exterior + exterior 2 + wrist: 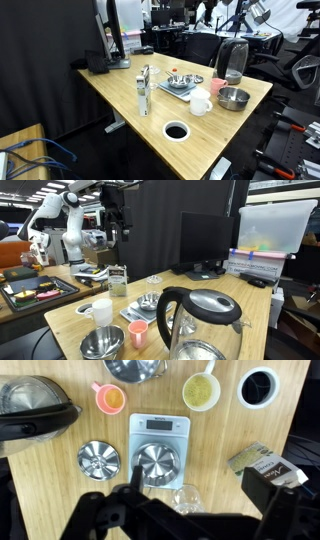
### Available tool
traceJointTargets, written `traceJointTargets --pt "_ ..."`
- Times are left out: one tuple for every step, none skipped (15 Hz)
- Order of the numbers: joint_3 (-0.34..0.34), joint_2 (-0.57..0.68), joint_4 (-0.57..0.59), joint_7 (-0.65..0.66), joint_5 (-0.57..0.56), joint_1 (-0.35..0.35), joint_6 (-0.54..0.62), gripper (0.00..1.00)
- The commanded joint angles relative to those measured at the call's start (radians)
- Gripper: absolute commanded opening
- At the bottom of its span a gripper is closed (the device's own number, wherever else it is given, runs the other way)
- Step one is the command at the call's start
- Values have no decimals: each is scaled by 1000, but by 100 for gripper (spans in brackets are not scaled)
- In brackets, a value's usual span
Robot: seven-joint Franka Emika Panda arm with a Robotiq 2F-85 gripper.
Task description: Remove the lid from the glass object and put it on the table
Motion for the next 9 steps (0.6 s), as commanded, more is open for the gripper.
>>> traceJointTargets --pt "28 93 73 62 -1 13 79 100" --pt "37 130 95 90 -17 17 112 100" --pt "43 170 118 115 -28 20 137 100" --pt "44 209 144 133 -33 24 147 100" --pt "43 243 163 150 -48 29 162 100" --pt "37 276 186 172 -66 33 172 100" --pt "31 306 209 189 -73 36 170 100" --pt "25 324 230 203 -67 39 157 100" --pt "24 294 182 171 -55 40 179 100"
